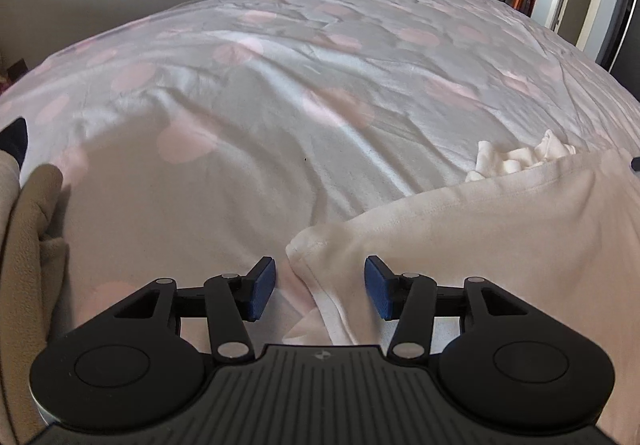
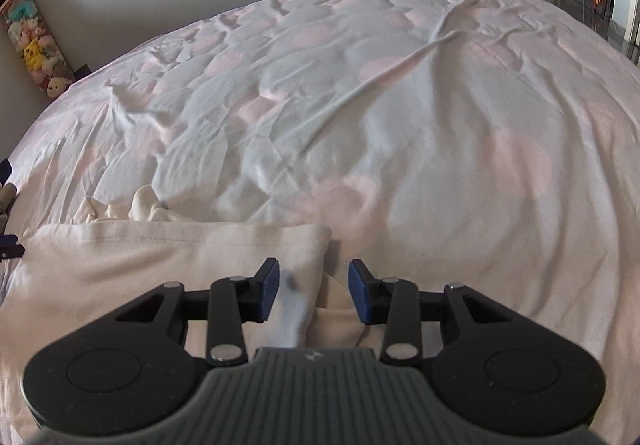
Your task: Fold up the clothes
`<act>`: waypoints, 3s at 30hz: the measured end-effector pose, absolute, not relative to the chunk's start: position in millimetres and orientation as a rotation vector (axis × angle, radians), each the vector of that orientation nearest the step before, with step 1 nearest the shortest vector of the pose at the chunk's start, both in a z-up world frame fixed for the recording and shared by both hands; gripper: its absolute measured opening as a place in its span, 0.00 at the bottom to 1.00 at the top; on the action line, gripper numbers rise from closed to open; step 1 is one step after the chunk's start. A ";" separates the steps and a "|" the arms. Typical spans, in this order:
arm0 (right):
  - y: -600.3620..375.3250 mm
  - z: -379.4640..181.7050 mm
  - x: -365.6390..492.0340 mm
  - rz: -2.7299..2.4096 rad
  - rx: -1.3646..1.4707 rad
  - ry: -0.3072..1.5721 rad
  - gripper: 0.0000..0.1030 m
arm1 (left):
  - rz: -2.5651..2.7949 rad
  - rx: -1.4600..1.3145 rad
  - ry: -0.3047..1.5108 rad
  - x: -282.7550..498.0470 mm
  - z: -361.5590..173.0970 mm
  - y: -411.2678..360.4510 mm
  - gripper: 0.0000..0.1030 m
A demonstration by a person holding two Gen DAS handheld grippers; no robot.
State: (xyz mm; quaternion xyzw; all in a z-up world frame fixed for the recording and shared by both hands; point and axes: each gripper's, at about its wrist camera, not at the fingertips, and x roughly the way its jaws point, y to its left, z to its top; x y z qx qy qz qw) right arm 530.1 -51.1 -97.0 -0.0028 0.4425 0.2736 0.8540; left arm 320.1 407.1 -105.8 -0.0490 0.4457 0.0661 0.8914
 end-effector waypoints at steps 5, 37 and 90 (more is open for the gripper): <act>-48.9 -109.4 533.2 0.599 0.082 0.933 0.38 | 0.159 -0.267 0.893 319.3 -113.6 426.2 0.36; -47.6 -118.2 528.4 0.512 0.002 0.813 0.09 | 0.206 -0.104 0.814 323.3 -119.6 414.6 0.13; -142.4 -116.0 329.8 0.284 0.221 1.058 0.18 | 0.332 -0.145 0.953 112.9 -98.8 309.1 0.21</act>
